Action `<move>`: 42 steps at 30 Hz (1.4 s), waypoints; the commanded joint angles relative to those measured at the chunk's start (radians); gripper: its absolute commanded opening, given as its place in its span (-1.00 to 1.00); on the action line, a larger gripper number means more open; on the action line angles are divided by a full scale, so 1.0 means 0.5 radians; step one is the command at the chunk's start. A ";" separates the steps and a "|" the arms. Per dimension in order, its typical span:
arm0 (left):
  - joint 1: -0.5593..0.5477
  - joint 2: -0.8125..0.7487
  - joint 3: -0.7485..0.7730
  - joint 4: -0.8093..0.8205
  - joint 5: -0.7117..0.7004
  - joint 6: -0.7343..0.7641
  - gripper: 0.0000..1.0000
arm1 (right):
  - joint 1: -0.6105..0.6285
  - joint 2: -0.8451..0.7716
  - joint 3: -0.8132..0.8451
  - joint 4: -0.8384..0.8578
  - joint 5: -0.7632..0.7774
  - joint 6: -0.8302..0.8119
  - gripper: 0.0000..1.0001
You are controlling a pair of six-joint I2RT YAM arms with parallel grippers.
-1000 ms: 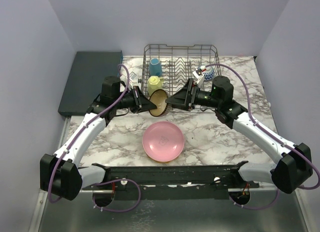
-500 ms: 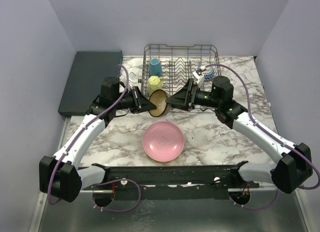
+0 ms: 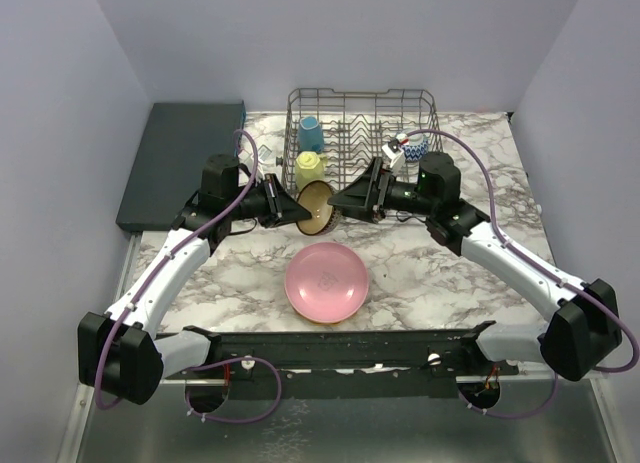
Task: Load the mixed dishes into the dish rack
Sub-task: Turn the bowl upside down on the dish rack.
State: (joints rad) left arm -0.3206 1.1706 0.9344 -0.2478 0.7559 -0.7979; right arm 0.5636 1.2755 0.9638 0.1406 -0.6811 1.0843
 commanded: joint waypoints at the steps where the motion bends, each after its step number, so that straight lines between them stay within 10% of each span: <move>1: 0.009 -0.051 0.032 -0.021 -0.034 0.064 -1.00 | 0.016 0.010 0.063 0.048 0.053 0.006 0.64; 22: 0.009 -0.020 0.064 -0.115 -0.102 0.111 -1.00 | 0.044 0.065 0.097 0.049 0.058 -0.005 0.54; 37: 0.008 0.003 0.082 -0.141 -0.107 0.130 -1.00 | 0.044 0.079 0.100 0.047 0.059 -0.001 -0.30; 42: 0.009 -0.007 0.082 -0.160 -0.131 0.144 -0.62 | 0.043 0.043 0.110 -0.031 0.144 -0.046 -0.38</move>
State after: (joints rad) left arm -0.3161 1.1709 0.9413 -0.3252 0.7048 -0.7471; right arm 0.5766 1.3148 0.9752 0.1188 -0.6498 1.0798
